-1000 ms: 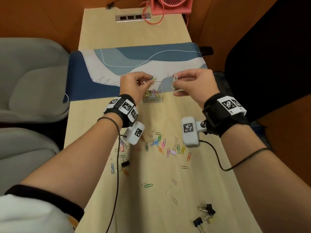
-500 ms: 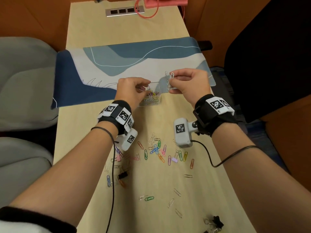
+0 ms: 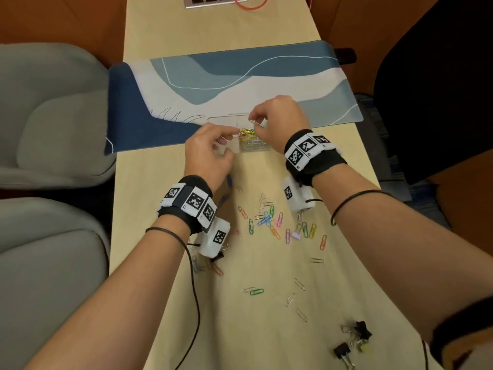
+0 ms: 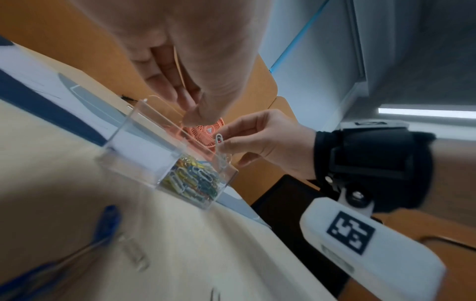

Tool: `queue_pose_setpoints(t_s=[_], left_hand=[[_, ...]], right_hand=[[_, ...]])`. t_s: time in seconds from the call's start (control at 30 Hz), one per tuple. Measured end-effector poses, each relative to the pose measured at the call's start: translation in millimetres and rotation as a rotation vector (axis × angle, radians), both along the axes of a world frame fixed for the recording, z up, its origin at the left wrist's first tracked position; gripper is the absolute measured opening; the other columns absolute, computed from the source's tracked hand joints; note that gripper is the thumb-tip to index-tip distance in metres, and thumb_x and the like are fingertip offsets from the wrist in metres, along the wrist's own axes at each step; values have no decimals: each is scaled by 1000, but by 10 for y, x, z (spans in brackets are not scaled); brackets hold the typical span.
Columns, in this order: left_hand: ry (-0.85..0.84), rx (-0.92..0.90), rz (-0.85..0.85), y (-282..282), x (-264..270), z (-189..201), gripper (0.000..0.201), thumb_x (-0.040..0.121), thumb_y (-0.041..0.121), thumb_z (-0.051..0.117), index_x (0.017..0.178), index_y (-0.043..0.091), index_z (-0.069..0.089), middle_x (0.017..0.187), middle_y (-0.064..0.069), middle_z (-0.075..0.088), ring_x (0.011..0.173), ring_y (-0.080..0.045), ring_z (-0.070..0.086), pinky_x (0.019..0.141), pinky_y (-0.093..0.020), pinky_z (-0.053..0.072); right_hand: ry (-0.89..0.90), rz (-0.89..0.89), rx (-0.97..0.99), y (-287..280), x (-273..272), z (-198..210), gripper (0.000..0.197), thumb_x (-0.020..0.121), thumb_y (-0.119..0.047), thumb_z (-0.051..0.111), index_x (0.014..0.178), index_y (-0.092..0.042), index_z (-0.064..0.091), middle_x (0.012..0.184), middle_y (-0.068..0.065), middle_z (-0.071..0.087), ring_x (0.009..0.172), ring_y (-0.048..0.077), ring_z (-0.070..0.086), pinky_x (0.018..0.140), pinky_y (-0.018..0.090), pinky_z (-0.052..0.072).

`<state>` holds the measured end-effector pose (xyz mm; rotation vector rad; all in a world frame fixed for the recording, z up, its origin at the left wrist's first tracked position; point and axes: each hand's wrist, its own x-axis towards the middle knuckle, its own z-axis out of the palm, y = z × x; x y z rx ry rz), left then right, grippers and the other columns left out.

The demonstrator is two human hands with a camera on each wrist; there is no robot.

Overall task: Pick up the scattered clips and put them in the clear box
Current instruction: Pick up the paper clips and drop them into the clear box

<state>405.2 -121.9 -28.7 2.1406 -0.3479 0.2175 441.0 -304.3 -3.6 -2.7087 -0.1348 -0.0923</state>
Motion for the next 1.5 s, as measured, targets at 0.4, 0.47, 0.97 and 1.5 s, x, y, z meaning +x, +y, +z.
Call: queue_pose_setpoints(t_s=[0.4,0.47,0.97,1.5], left_hand=[[185,548,-512,-154,-844,-300,60,74,-9,48,129,11,60,131,-12,55,122,-32,48,102,-43,43],[133,621,-567,-225,-985,-358,51,80,5,43,129,10,59,136,-16,52,123,-35,47,101,-44,45],[243,523,-291,-198,-1442,-381,18,90,8,62,103,7,75,95,-12,66,90,-31,63,78,-38,53],[479,307,-99,-231,-1433,-237,8,69,12,77,75,18,78,69,3,72,66,-13,66,67,-20,54]], right_hand=[[146,-125,5,-375,-1285,-232,49,79,7,47,113,-20,69,112,7,68,102,27,62,91,39,51],[270,-34,-52,-429,-1564,-315,58,76,13,47,124,-16,63,125,8,61,113,27,58,100,37,46],[427,106,-333,-401,-2443,-414,37,84,6,51,117,-9,57,122,7,47,100,23,51,77,30,52],[536,236,-497,-130,-2274,-62,25,89,6,47,106,-5,61,94,13,61,89,30,64,68,32,48]])
